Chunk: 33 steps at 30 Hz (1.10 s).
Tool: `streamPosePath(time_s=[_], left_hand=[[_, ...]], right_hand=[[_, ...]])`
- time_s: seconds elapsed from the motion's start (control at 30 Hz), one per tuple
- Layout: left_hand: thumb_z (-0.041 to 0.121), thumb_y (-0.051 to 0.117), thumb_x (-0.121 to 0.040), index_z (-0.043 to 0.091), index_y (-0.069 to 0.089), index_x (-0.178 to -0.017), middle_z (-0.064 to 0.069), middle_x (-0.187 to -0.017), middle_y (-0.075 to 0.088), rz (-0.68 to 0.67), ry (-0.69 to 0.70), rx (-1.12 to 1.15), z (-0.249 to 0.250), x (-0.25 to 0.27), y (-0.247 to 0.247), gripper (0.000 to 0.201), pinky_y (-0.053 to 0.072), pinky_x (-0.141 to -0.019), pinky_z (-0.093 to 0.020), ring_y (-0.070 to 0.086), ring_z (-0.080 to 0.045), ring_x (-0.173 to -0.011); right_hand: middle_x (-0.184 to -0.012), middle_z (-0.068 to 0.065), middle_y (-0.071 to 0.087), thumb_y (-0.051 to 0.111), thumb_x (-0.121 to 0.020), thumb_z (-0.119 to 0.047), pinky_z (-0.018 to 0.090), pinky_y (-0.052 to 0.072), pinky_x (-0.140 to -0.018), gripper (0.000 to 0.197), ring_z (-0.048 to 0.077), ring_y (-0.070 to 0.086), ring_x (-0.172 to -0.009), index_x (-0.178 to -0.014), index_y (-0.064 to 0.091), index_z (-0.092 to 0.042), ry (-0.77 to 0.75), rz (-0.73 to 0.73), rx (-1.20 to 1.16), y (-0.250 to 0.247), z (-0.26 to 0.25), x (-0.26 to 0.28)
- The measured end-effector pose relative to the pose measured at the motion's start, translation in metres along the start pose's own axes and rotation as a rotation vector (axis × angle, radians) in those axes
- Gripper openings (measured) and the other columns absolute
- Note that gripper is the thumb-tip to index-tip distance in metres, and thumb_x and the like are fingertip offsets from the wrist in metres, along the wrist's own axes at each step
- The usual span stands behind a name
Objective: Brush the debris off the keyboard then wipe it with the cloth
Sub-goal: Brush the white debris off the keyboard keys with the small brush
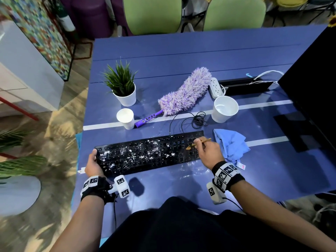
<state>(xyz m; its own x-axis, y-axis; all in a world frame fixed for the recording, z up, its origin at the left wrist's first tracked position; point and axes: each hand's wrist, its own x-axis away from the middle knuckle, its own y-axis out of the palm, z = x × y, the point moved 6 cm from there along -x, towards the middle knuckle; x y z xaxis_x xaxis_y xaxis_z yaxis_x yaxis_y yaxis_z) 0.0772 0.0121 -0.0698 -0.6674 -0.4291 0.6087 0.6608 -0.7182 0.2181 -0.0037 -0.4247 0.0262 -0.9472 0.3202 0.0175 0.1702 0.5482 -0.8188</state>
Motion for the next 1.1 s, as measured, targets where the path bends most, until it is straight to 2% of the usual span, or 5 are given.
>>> streamPosePath(time_s=[0.1, 0.47, 0.73, 0.87, 1.1], left_hand=[[0.034, 0.076, -0.074, 0.008, 0.071, -0.101, -0.007, -0.089, 0.068, 0.037, 0.015, 0.000, 0.000, 0.000, -0.003, 0.038, 0.055, -0.067, -0.030, 0.063, -0.021, -0.070], [0.047, 0.086, -0.049, 0.001, 0.068, -0.119, -0.014, -0.108, 0.065, 0.017, -0.047, 0.009, -0.008, -0.010, -0.009, 0.086, 0.053, -0.086, -0.042, 0.063, -0.028, -0.090], [0.060, 0.089, -0.034, 0.006, 0.075, -0.107, -0.014, -0.116, 0.070, 0.080, -0.045, -0.046, -0.017, -0.050, -0.032, 0.092, 0.053, -0.096, -0.051, 0.065, -0.026, -0.090], [0.054, 0.088, -0.040, 0.007, 0.075, -0.104, -0.011, -0.104, 0.070, 0.066, -0.057, -0.060, -0.013, -0.038, -0.026, 0.081, 0.054, -0.090, -0.045, 0.063, -0.025, -0.086], [0.048, 0.083, -0.050, 0.007, 0.073, -0.106, -0.010, -0.098, 0.069, 0.005, -0.050, -0.041, -0.005, -0.009, -0.009, 0.070, 0.056, -0.078, -0.039, 0.065, -0.026, -0.081]], right_hand=[[-0.075, 0.005, 0.073, 0.024, -0.092, -0.059, 0.035, 0.054, -0.075, 0.064, 0.025, 0.069, -0.078, -0.088, 0.070, -0.015, -0.021, -0.035, -0.023, 0.000, -0.006, 0.003], [-0.084, 0.005, 0.074, 0.041, -0.101, -0.032, 0.029, 0.050, -0.074, 0.033, 0.023, 0.068, -0.080, -0.096, 0.069, -0.015, -0.099, 0.036, -0.099, 0.002, -0.027, 0.010], [-0.072, 0.004, 0.072, 0.029, -0.092, -0.052, 0.027, 0.051, -0.071, 0.056, 0.022, 0.067, -0.073, -0.081, 0.070, -0.016, -0.021, -0.055, -0.021, 0.008, -0.015, 0.004], [-0.079, 0.004, 0.073, 0.042, -0.100, -0.036, 0.032, 0.054, -0.074, 0.036, 0.022, 0.068, -0.077, -0.091, 0.070, -0.015, 0.001, 0.009, -0.050, -0.001, -0.009, 0.001], [-0.085, 0.001, 0.074, 0.046, -0.100, -0.028, 0.029, 0.053, -0.081, 0.031, 0.020, 0.069, -0.082, -0.092, 0.072, -0.014, -0.016, -0.242, -0.092, 0.020, -0.017, 0.014]])
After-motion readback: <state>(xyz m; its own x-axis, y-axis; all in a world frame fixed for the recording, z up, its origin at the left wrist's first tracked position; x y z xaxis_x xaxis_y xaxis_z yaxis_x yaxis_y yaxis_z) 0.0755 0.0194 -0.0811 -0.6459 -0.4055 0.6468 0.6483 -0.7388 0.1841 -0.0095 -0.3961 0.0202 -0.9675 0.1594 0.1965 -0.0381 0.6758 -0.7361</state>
